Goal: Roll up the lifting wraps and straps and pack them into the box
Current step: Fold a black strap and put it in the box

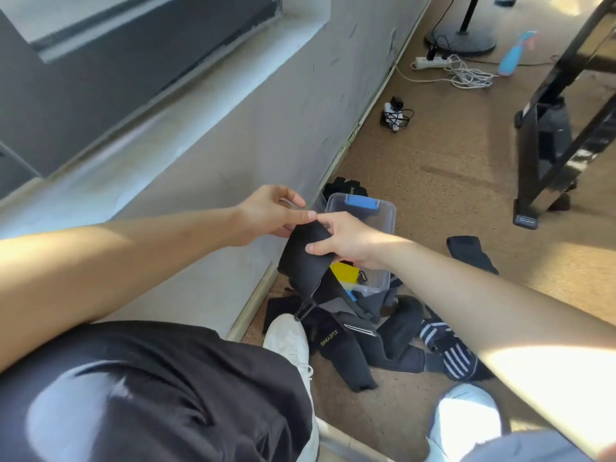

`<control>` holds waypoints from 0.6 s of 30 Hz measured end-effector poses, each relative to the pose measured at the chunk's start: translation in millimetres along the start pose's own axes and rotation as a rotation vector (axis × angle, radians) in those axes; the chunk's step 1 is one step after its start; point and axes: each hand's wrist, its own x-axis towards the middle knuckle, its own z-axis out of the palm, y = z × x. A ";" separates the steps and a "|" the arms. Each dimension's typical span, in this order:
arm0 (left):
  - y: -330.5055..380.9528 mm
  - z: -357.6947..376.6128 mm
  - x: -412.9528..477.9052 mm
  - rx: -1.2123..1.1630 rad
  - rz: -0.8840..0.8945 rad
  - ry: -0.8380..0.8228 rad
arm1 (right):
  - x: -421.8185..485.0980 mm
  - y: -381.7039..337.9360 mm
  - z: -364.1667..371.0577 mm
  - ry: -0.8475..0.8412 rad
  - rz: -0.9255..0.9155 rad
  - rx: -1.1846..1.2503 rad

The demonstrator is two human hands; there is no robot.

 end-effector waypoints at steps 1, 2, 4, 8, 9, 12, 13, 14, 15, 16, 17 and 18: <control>-1.0 -0.5 2.8 0.017 -0.020 -0.032 | 1.5 -0.1 -6.5 0.009 0.010 0.020; -3.1 0.1 4.8 0.054 -0.044 -0.068 | 3.3 -0.8 -13.5 0.028 0.014 0.030; -7.8 2.8 7.0 0.141 -0.082 -0.134 | 7.4 -4.0 -26.6 0.056 0.025 0.019; -11.3 4.5 15.7 0.095 -0.014 -0.101 | 7.8 -13.2 -39.0 0.098 0.066 -0.024; -10.2 4.6 16.6 0.063 0.005 -0.072 | 4.9 -15.3 -39.6 0.127 0.068 -0.045; -6.8 11.5 14.7 -0.077 0.053 -0.045 | -10.4 -20.2 -41.8 0.158 0.041 -0.140; -4.6 15.4 13.4 -0.139 0.069 -0.048 | -18.0 -21.1 -42.5 0.154 0.027 -0.176; -1.3 19.0 11.3 -0.205 0.083 -0.047 | -25.2 -20.7 -43.9 0.157 0.017 -0.203; 2.2 22.1 9.6 -0.263 0.100 -0.042 | -32.0 -19.8 -45.8 0.170 0.000 -0.213; 7.2 24.5 7.2 -0.317 0.115 -0.036 | -38.8 -19.7 -46.9 0.199 -0.018 -0.212; 12.6 26.4 5.2 -0.359 0.129 -0.037 | -46.3 -21.3 -47.4 0.234 -0.037 -0.204; 18.7 27.4 2.4 -0.399 0.139 -0.045 | -53.1 -23.4 -48.3 0.279 -0.055 -0.205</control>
